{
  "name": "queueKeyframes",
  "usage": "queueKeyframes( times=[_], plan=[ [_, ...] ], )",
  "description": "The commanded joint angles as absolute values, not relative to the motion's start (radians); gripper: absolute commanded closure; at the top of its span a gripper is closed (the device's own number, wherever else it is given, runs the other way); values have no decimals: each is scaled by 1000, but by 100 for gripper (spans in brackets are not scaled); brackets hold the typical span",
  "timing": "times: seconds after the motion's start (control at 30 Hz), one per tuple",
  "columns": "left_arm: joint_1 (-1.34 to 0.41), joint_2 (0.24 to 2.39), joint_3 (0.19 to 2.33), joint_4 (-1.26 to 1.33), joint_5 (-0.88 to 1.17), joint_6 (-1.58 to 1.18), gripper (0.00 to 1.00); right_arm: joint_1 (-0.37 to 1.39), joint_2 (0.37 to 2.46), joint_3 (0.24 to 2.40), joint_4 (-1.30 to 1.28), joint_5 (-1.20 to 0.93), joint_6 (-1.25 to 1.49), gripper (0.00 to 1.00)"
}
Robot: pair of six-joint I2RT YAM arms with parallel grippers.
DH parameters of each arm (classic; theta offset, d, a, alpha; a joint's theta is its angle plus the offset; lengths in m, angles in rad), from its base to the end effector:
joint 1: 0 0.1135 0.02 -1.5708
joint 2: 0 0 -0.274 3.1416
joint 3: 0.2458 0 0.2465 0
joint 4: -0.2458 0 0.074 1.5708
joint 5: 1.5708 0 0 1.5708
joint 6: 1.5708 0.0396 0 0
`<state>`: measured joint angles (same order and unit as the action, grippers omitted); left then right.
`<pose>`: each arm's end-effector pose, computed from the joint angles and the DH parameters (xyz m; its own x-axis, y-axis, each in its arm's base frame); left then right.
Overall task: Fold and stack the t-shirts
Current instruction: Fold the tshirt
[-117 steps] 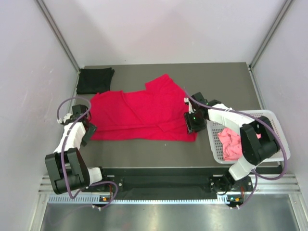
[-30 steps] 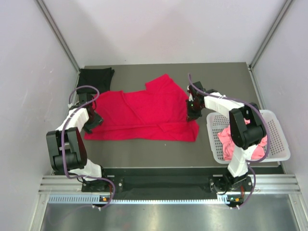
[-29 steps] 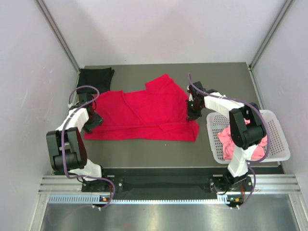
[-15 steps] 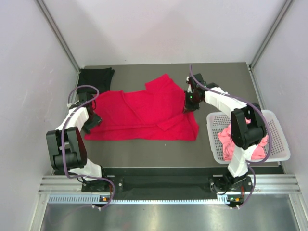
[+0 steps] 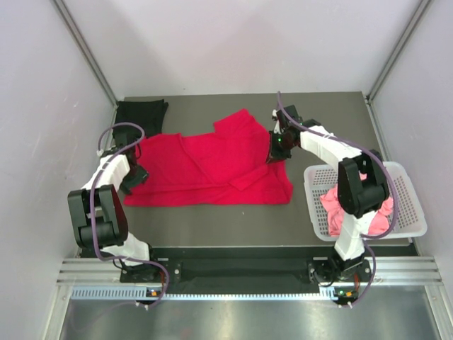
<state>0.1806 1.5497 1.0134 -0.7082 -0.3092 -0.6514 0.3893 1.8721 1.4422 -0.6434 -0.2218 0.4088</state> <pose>0.2794 0.0633 0.2110 -0.5791 -0.6928 -0.4297 -0.7773 0.6281 0.0349 0.3644 0.1589 0.2311 -0.9318 0.0369 -0.3611 -0.1057 0.9242 0.3671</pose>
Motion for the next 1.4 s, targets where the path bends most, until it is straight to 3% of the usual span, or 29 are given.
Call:
queueKeyframes(
  times=[0.0,0.2,0.43,0.57,0.9,1.13,1.37],
  plan=[
    [179,1560,1055,-727,-341,-658,36,373,1897,1494,-637,-219,394,100],
    [192,1574,1043,-709,-316,-650,36,364,1931,1532,-649,-216,380,100],
    [288,1545,996,-631,-140,-609,35,361,1917,1526,-641,-195,339,100],
    [299,1566,1005,-638,-120,-569,42,341,1898,1493,-624,-187,328,100],
    [311,1650,1046,-604,-98,-601,41,285,1925,1479,-626,-241,350,100],
    [311,1660,1034,-598,-132,-620,44,287,1928,1494,-634,-255,339,80],
    [316,1712,1097,-552,-124,-604,57,290,1911,1502,-655,-247,331,78]
  ],
)
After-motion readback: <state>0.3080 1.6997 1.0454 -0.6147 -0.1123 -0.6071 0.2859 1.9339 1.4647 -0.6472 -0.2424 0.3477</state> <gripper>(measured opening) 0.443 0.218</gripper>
